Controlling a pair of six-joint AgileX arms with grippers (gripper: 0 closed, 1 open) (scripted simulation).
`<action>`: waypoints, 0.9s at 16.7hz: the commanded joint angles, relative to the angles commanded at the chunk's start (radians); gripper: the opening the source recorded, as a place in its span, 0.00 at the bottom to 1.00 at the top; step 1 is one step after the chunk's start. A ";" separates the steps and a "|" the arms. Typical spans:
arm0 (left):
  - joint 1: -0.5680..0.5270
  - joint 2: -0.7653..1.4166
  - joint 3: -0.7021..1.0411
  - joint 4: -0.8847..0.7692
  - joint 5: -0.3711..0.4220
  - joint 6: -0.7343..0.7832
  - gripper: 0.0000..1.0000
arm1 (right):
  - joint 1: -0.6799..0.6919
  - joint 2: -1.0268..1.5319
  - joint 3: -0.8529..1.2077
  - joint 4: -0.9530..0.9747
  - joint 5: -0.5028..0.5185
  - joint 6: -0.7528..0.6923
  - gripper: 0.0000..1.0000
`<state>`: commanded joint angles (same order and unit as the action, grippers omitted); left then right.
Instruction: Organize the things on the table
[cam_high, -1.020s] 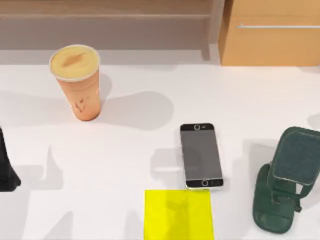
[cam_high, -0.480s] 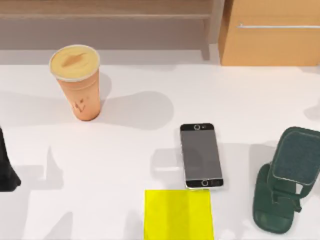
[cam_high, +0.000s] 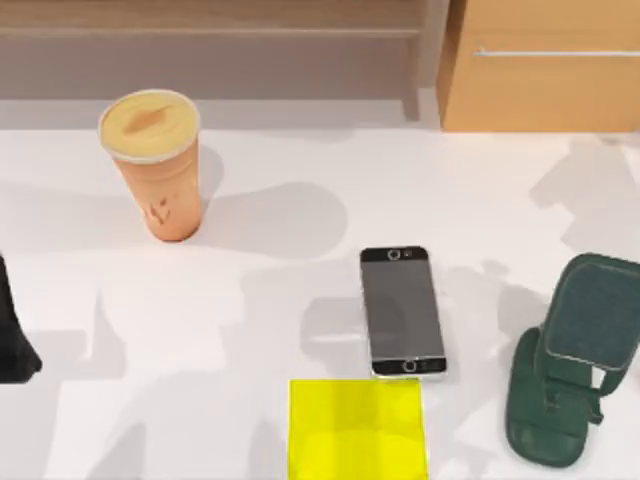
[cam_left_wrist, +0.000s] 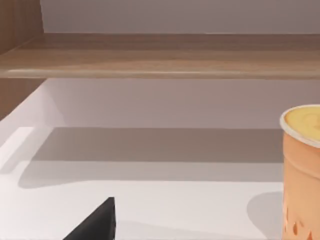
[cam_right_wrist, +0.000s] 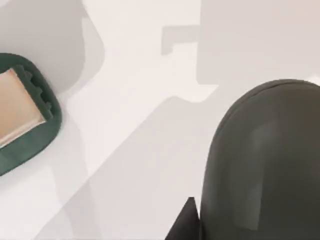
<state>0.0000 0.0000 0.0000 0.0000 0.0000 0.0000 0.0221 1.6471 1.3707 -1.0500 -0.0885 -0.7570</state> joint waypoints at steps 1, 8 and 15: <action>0.000 0.000 0.000 0.000 0.000 0.000 1.00 | 0.056 -0.003 0.041 0.017 -0.024 -0.049 0.00; 0.000 0.000 0.000 0.000 0.000 0.000 1.00 | 0.489 0.024 0.242 0.109 -0.151 -0.490 0.00; 0.000 0.000 0.000 0.000 0.000 0.000 1.00 | 0.799 0.189 0.162 0.118 -0.065 -1.026 0.00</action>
<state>0.0000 0.0000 0.0000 0.0000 0.0000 0.0000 0.8213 1.8361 1.5326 -0.9319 -0.1530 -1.7829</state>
